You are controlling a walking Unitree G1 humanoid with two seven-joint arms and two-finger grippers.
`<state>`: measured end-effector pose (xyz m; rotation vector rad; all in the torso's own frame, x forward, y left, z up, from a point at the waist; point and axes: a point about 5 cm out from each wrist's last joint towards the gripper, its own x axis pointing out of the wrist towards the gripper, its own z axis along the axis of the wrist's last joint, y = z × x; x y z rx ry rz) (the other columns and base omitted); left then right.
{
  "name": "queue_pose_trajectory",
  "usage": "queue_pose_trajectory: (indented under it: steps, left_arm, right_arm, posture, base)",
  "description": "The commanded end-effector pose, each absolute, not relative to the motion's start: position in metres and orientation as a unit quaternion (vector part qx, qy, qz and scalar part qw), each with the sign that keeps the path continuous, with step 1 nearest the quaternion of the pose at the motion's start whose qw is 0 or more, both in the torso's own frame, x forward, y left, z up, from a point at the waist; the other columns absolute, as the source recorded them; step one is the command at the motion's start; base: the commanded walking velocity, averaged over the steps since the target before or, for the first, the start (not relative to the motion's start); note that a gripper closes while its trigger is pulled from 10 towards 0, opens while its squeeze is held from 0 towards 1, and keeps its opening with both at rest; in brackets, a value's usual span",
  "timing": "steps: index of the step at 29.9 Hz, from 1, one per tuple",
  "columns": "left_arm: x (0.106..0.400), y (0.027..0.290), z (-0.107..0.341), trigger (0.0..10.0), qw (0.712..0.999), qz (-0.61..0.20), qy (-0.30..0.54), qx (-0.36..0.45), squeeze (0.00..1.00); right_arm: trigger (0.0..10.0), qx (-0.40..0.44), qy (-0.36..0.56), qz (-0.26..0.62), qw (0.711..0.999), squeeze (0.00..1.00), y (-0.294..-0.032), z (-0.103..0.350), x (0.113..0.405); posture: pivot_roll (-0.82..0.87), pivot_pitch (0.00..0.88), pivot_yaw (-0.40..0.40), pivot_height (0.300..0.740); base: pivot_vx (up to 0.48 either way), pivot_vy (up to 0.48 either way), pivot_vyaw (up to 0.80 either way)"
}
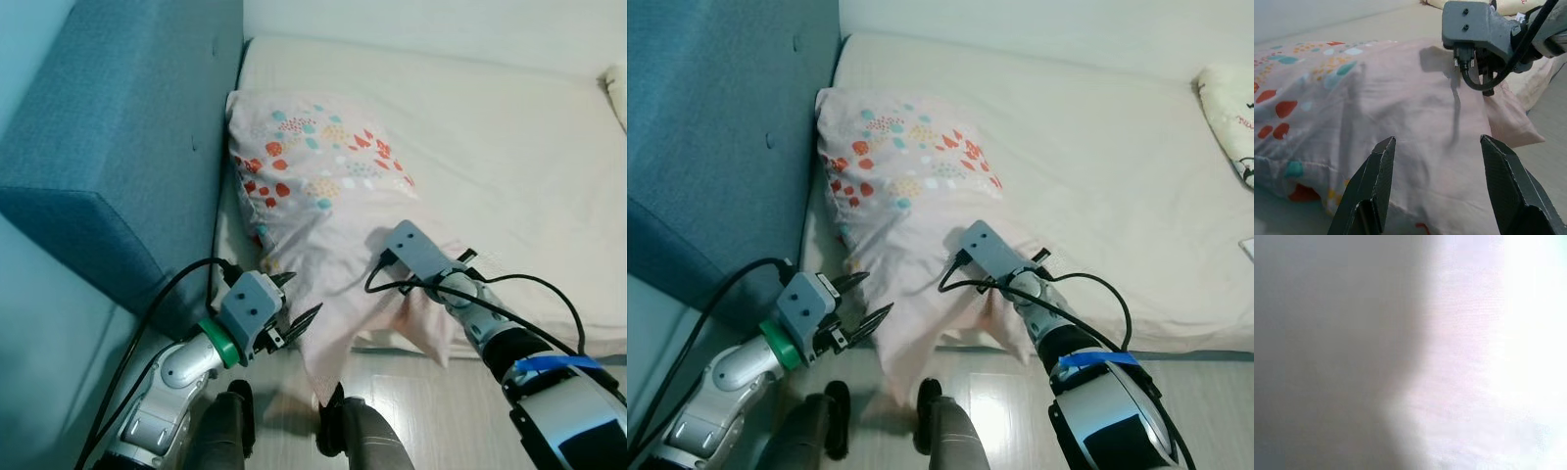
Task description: Clean up the room
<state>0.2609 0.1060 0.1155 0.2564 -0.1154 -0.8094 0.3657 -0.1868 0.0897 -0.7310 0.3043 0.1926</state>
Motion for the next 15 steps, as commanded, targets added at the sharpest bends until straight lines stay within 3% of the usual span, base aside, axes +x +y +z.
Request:
queue_pose_trajectory:
  steps: [1, 5, 6, 12, 15]
  left_arm:
    - [0.258, 0.105, 0.109, 10.0, 0.909, -0.395, -0.046, 0.125, 0.00]
    - [0.259, 0.106, 0.109, 10.0, 0.911, -0.389, -0.046, 0.128, 0.00]
    - [0.261, 0.108, 0.109, 10.0, 0.913, -0.382, -0.046, 0.132, 0.00]
    - [0.263, 0.111, 0.108, 10.0, 0.915, -0.376, -0.045, 0.137, 0.00]
    - [0.264, 0.113, 0.108, 10.0, 0.916, -0.372, -0.044, 0.140, 0.00]
  right_arm:
    - [0.0, -0.322, 0.146, 0.098, 0.930, 0.00, -0.184, 0.086, 0.364]
    - [0.0, -0.289, 0.144, 0.121, 0.939, 0.00, -0.173, 0.081, 0.362]
    - [0.0, -0.251, 0.138, 0.143, 0.947, 0.00, -0.157, 0.078, 0.360]
    - [0.0, -0.197, 0.114, 0.173, 0.958, 0.00, -0.130, 0.084, 0.363]
    - [0.0, -0.135, 0.093, 0.240, 0.957, 0.00, -0.100, 0.091, 0.363]
  posture:
    - [0.05, 0.248, -0.049, 0.740]
    - [0.04, 0.246, -0.052, 0.740]
    - [0.04, 0.248, -0.050, 0.740]
    - [0.04, 0.253, -0.043, 0.740]
    - [0.04, 0.252, -0.041, 0.740]
  base:
    - [0.000, 0.000, 0.00]
    - [0.000, 0.000, 0.00]
    - [0.000, 0.000, 0.00]
    - [0.000, 0.000, 0.00]
    - [0.000, 0.000, 0.00]
